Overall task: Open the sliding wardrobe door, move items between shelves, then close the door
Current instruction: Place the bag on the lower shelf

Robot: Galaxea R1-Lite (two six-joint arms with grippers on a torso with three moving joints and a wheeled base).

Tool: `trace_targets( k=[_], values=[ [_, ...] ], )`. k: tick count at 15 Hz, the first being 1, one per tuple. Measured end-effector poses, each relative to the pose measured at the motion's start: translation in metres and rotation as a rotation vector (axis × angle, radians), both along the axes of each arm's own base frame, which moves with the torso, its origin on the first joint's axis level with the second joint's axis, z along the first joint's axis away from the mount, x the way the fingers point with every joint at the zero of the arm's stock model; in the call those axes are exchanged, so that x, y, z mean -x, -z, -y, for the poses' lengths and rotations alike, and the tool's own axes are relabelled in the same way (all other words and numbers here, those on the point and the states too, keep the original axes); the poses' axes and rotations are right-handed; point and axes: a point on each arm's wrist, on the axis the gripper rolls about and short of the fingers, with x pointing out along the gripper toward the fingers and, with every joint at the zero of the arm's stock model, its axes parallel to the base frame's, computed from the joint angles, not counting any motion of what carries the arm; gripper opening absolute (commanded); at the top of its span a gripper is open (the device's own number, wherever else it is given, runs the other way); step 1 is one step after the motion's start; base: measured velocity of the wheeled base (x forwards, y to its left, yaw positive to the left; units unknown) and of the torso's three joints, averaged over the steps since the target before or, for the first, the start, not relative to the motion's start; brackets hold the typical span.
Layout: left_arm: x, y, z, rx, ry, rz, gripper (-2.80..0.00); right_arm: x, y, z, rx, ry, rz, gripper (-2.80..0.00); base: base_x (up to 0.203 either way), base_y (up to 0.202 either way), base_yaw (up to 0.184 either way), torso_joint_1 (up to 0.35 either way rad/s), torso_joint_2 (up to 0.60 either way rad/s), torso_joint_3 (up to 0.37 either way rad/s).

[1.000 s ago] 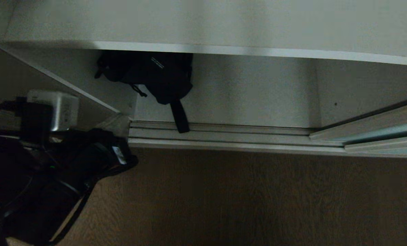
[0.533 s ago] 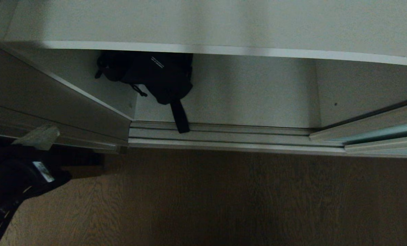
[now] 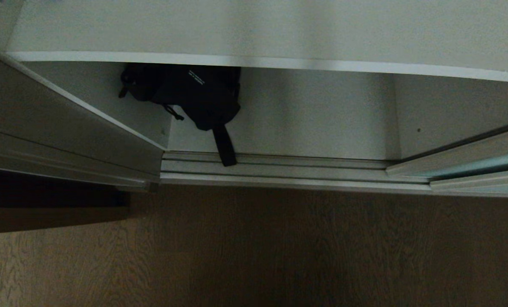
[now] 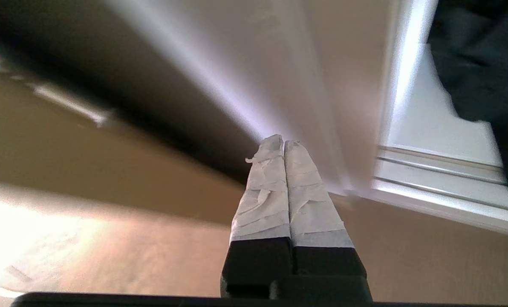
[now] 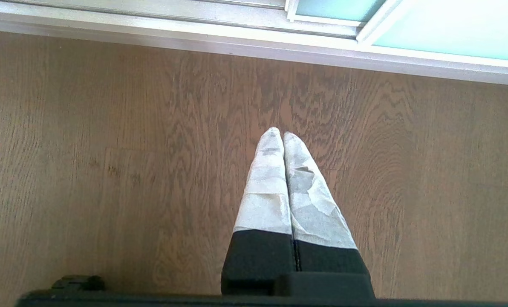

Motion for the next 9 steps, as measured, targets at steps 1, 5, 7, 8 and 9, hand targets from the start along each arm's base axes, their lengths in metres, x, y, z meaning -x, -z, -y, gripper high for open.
trace_targets(
  k=[1, 5, 7, 8, 9],
  values=[
    [0.01, 0.007, -0.003, -0.006, -0.008, 0.022, -2.8, 0.0, 0.0, 0.0, 0.0, 0.0, 0.0, -2.8, 0.0, 0.0, 0.0, 0.0, 0.0, 0.0],
    [0.035, 0.059, -0.005, -0.052, 0.076, -0.02, -2.8, 0.0, 0.0, 0.0, 0.0, 0.001, 0.0, -2.8, 0.0, 0.0, 0.0, 0.0, 0.0, 0.0],
    [0.04, 0.078, -0.004, -0.025, 0.129, -0.056, -2.8, 0.0, 0.0, 0.0, 0.0, 0.0, 0.0, -2.8, 0.0, 0.0, 0.0, 0.0, 0.0, 0.0],
    [0.041, 0.08, -0.004, -0.012, 0.138, -0.047, -2.8, 0.0, 0.0, 0.0, 0.0, 0.0, 0.0, -2.8, 0.0, 0.0, 0.0, 0.0, 0.0, 0.0],
    [0.042, 0.081, -0.005, -0.007, 0.141, -0.039, -2.8, 0.0, 0.0, 0.0, 0.0, 0.0, 0.0, -2.8, 0.0, 0.0, 0.0, 0.0, 0.0, 0.0]
  ],
)
